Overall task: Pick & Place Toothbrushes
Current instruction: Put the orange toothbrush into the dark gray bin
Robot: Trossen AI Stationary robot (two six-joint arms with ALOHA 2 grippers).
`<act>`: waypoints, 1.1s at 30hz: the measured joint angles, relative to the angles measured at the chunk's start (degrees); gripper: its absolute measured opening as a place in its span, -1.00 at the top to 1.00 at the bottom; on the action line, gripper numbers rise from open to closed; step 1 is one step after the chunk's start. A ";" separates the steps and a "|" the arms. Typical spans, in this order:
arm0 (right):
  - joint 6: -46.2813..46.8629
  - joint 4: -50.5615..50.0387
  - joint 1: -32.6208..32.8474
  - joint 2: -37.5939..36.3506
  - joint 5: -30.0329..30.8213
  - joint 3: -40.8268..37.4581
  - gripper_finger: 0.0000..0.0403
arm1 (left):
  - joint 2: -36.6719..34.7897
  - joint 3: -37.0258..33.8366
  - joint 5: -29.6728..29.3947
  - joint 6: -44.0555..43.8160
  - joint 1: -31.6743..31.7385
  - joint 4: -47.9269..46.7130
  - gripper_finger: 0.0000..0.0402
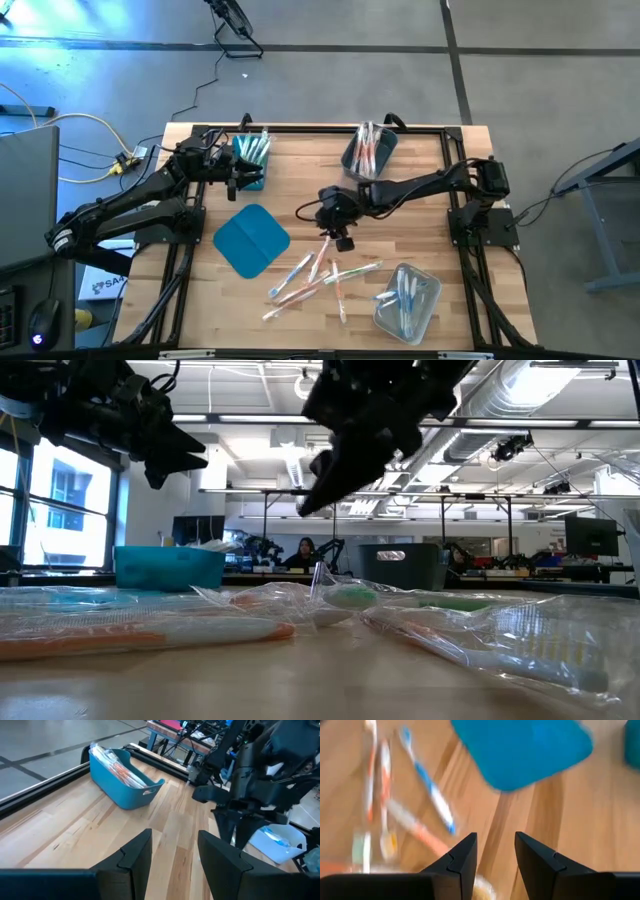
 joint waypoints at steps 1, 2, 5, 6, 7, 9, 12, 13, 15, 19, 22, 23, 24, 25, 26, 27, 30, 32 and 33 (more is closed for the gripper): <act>-0.65 -1.27 0.00 0.03 0.07 -0.04 0.38 | 0.02 0.00 0.00 0.00 0.00 0.00 0.22; -1.14 -1.90 0.00 0.03 0.05 -0.02 0.38 | 0.02 0.00 -0.04 0.00 0.00 0.00 0.22; -1.27 -3.47 0.00 0.01 -0.02 -0.01 0.38 | 0.02 0.00 -0.17 0.00 0.00 0.00 0.22; -1.27 -3.68 0.00 0.00 -0.09 -0.01 0.38 | 0.02 0.00 -0.17 0.01 0.00 0.02 0.22; -1.27 -3.78 0.00 0.01 -0.11 -0.01 0.38 | 0.02 0.00 -0.17 0.01 0.00 0.00 0.22; -1.27 -3.81 0.00 0.54 -0.17 0.02 0.38 | 0.02 0.00 -0.17 0.02 0.00 0.02 0.22; -1.27 -4.33 0.13 1.94 -0.46 -0.06 0.38 | 0.02 0.00 -0.15 0.00 0.00 0.00 0.22; -1.27 -3.96 0.31 2.51 -0.44 -0.06 0.38 | 0.02 0.00 -0.15 0.00 0.00 0.00 0.22; -1.27 -4.55 0.71 3.10 -0.23 -0.06 0.38 | 0.01 0.00 -0.15 0.00 0.00 -0.36 0.22; -1.27 -4.95 1.35 4.19 0.04 -0.07 0.38 | 0.02 0.00 -0.14 0.02 0.00 -1.85 0.22; -1.29 -3.92 1.57 4.63 0.04 -0.01 0.38 | 0.00 0.00 -0.15 0.02 0.00 -2.83 0.22; -1.24 -4.30 1.57 4.73 0.03 -0.02 0.38 | 0.01 0.00 -0.15 0.02 0.00 -3.13 0.22; -1.16 -4.81 1.55 4.81 0.09 -0.08 0.38 | 0.02 0.00 -0.15 0.02 0.00 -3.16 0.22; -1.12 -4.73 1.55 4.92 0.04 -0.08 0.38 | 0.01 0.00 -0.15 0.02 0.00 -3.09 0.22; -1.17 -4.28 1.55 5.36 0.05 -0.05 0.38 | 0.00 0.00 -0.13 0.02 0.00 -3.02 0.22; -1.23 -4.21 1.55 5.56 0.05 -0.04 0.38 | 0.00 0.00 -0.15 0.02 0.00 -3.02 0.22; -1.23 -4.70 1.53 6.10 0.05 -0.19 0.38 | 0.00 0.00 -0.15 0.02 0.00 -3.02 0.22; -1.55 -4.31 1.53 6.76 0.05 -0.06 0.38 | 0.01 0.00 -0.13 0.02 0.00 -3.00 0.22; -1.65 -5.02 1.53 6.99 0.11 -0.11 0.38 | 0.01 0.00 -0.13 0.02 0.00 -3.02 0.22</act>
